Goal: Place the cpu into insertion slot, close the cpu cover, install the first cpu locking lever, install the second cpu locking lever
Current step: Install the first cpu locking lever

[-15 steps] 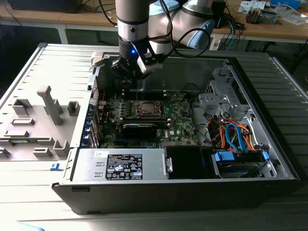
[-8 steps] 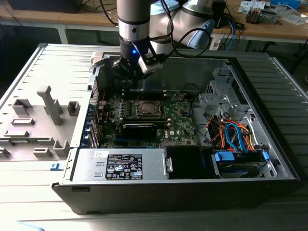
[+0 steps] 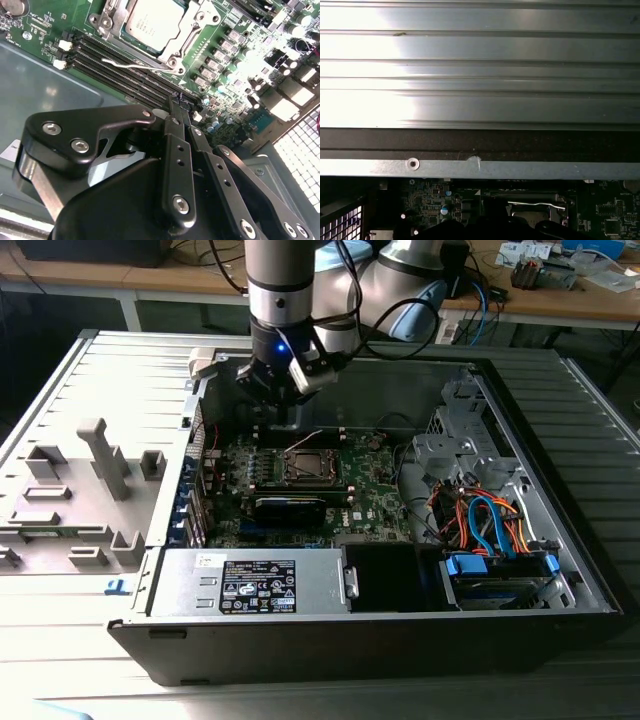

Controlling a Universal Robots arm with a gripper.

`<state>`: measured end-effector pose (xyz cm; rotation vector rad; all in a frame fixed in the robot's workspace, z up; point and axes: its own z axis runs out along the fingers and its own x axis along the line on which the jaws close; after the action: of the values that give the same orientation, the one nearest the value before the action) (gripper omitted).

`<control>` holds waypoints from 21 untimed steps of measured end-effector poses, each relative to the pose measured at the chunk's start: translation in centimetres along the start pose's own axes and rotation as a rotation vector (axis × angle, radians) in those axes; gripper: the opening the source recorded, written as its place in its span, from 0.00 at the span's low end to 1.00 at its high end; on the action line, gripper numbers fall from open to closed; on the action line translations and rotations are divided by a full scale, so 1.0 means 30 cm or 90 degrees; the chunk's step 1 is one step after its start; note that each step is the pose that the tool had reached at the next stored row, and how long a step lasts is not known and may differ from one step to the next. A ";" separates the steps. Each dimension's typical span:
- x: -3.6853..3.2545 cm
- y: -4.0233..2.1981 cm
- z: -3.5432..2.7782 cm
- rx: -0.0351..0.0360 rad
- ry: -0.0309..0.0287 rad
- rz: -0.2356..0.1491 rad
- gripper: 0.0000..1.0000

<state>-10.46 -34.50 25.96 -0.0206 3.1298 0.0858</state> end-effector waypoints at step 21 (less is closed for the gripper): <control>-0.010 -0.001 0.024 0.0071 0.0001 0.000 0.11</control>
<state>-10.14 -34.49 25.24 -0.0208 3.1303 0.0684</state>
